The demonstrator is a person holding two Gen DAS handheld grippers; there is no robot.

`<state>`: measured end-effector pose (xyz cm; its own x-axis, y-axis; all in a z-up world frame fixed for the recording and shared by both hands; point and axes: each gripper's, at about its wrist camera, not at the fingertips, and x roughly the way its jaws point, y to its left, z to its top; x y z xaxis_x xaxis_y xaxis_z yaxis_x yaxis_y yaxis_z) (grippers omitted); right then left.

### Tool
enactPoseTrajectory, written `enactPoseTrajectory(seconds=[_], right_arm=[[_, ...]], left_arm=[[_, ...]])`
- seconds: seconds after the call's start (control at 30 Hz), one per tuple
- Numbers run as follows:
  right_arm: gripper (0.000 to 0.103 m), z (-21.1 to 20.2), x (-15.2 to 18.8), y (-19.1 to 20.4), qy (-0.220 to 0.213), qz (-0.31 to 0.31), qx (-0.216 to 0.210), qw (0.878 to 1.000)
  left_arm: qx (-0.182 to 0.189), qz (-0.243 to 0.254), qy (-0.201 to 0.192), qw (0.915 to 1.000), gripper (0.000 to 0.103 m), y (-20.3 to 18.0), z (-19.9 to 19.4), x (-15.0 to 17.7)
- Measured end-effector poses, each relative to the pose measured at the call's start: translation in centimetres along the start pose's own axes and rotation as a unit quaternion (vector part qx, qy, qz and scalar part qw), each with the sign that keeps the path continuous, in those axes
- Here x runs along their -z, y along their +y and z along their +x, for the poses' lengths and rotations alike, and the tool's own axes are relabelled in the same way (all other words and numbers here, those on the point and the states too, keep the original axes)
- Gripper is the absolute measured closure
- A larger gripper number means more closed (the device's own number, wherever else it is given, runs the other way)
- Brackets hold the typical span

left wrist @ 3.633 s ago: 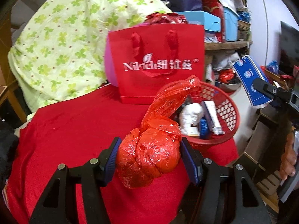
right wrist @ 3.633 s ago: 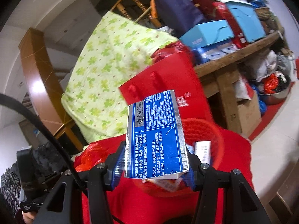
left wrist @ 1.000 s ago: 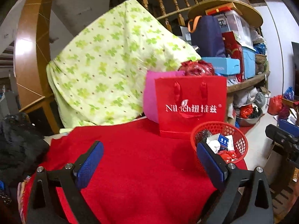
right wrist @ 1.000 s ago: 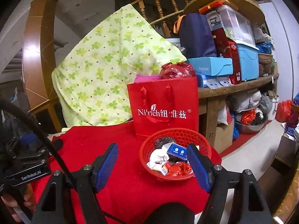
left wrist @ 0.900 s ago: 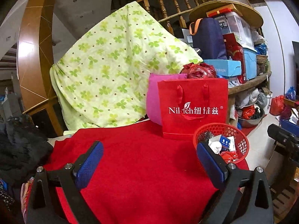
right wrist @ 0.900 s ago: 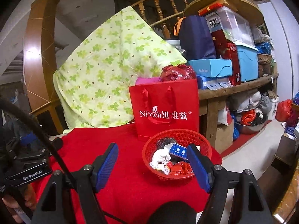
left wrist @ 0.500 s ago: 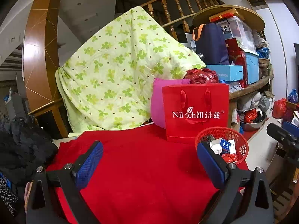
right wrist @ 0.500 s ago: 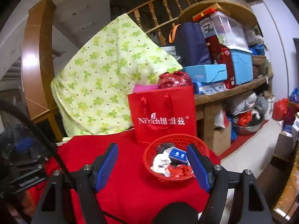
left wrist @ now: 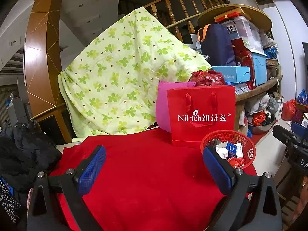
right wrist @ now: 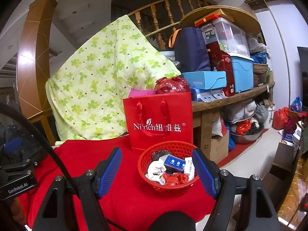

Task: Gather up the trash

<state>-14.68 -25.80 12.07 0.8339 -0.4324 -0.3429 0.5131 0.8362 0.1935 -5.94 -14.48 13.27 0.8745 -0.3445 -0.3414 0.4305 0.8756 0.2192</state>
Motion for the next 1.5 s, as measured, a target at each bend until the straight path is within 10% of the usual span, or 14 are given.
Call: enactPoseTrajectory(seconds=[1.5], right_arm=[[0.025,1.0,1.5,-0.9,0.017,0.015,0.009,1.000]], left_arm=[[0.037,0.038,0.036,0.9979,0.003,-1.5,1.1,1.3]])
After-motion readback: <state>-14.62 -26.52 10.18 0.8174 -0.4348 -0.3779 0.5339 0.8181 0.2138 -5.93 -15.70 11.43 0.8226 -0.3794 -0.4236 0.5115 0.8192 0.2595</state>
